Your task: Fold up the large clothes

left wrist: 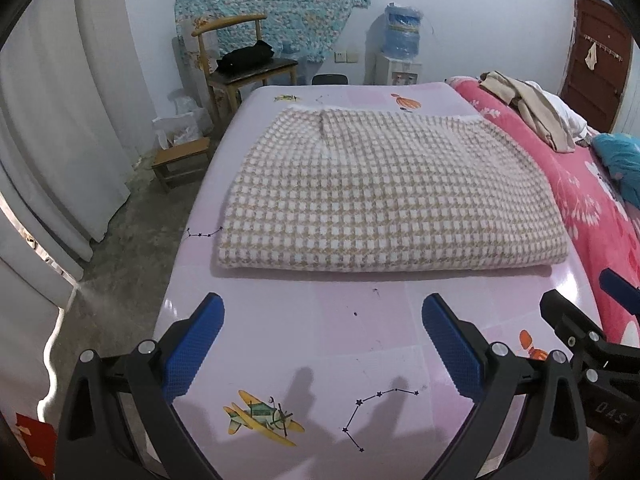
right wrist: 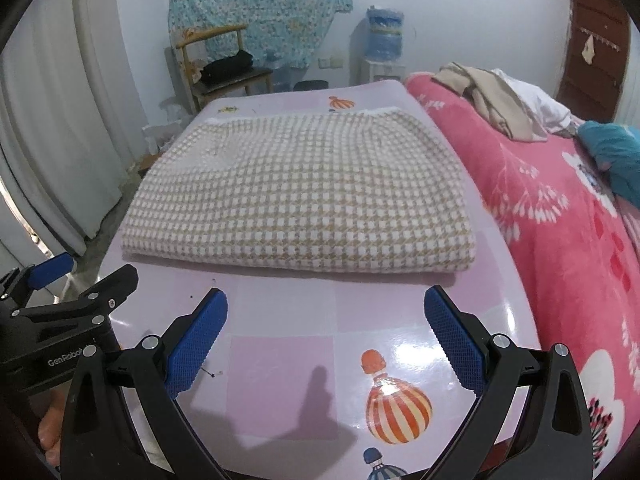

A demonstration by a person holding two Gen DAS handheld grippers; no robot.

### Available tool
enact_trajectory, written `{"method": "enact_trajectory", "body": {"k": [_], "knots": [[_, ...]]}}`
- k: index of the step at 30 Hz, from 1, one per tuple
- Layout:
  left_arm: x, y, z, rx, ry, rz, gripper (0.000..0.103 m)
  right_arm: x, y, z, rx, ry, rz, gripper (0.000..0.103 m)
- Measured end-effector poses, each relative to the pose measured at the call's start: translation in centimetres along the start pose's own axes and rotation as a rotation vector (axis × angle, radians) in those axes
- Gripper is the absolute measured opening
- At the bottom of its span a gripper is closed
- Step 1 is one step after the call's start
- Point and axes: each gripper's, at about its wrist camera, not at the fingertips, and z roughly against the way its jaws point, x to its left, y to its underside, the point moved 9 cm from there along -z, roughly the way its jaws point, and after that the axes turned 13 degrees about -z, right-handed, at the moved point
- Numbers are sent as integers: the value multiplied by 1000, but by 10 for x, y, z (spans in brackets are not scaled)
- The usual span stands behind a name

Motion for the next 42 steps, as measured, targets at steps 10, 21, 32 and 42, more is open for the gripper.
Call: {"method": "enact_trajectory", "body": {"k": [10,21,32,42], "knots": [[-3,4,-7,33,5,-2,97,1,1,0,7,12,6,95],[0,7,-5,33,10,10,97,3,1,3,0,26,16,95],[-1,6,-5,34,15,12,97,3,1,1,3,37,20,95],[-1,6,-5,35,14,17,97,1,0,-1,5,41,20,95]]}}
